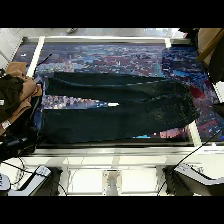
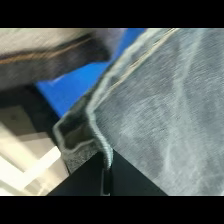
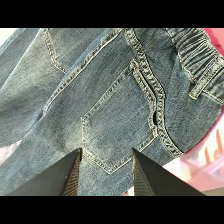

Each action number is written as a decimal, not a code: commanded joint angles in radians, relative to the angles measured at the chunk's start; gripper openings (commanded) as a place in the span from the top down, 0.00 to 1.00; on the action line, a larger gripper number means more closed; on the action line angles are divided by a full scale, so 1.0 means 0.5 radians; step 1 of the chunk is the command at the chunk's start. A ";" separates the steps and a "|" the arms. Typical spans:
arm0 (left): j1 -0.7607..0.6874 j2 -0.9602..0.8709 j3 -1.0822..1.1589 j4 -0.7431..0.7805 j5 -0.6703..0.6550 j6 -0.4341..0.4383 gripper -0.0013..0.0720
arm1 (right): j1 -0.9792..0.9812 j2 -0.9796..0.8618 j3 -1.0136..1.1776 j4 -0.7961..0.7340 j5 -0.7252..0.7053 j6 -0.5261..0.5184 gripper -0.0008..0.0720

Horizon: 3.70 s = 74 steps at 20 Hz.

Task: Fold the clothes and pants, and hang the long-sleeved shirts on hangers.

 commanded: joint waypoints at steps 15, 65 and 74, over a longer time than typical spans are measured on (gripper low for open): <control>-0.422 0.004 0.507 -0.240 0.256 -0.004 0.97 | 0.115 -0.320 -0.800 -0.036 -0.838 0.078 0.34; -1.678 -1.786 3.341 1.630 1.101 -1.297 0.20 | 1.033 -1.093 0.916 -0.453 -1.010 0.982 0.21; -2.425 -1.408 3.331 1.632 0.488 -0.292 0.20 | 0.715 -1.166 1.258 -0.790 -0.329 0.739 0.31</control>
